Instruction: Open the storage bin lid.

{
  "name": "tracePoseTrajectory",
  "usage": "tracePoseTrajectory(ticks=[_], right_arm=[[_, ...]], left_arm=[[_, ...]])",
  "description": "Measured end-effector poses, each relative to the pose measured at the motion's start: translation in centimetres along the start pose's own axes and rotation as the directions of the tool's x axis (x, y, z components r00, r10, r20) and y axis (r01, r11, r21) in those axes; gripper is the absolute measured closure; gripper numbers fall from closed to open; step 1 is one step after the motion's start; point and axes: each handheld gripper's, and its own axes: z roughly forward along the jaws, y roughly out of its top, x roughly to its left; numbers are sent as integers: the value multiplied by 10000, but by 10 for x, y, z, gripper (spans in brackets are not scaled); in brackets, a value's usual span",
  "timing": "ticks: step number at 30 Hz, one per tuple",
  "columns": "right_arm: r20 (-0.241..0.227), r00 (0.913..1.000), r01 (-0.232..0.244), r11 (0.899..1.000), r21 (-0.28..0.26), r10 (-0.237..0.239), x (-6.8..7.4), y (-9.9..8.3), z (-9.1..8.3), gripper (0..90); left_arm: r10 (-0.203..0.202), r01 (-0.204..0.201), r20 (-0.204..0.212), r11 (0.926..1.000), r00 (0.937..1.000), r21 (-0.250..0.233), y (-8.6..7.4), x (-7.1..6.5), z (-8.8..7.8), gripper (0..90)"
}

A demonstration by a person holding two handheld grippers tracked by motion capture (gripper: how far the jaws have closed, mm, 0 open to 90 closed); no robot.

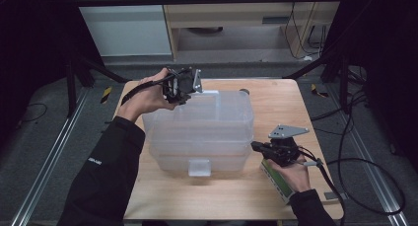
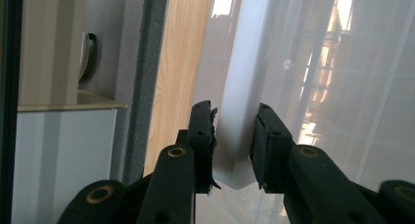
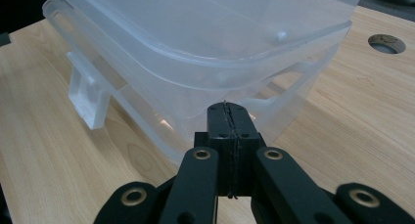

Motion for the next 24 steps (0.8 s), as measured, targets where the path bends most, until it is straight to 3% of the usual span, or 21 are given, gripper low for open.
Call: tracePoseTrajectory(ticks=[10,14,24], right_arm=[[44,9998,-179,9983,-558,182,-2,2,1,900],[-62,9996,-276,9977,-619,273,-2,2,2,900],[15,9998,-178,9989,-433,179,-2,1,4,900]], left_arm=[[-225,225,135,9997,9997,-19,0,4,1,711],[-209,214,403,9997,9990,-129,-2,4,1,710],[-163,170,312,9996,9994,-212,-5,1,-6,652]])
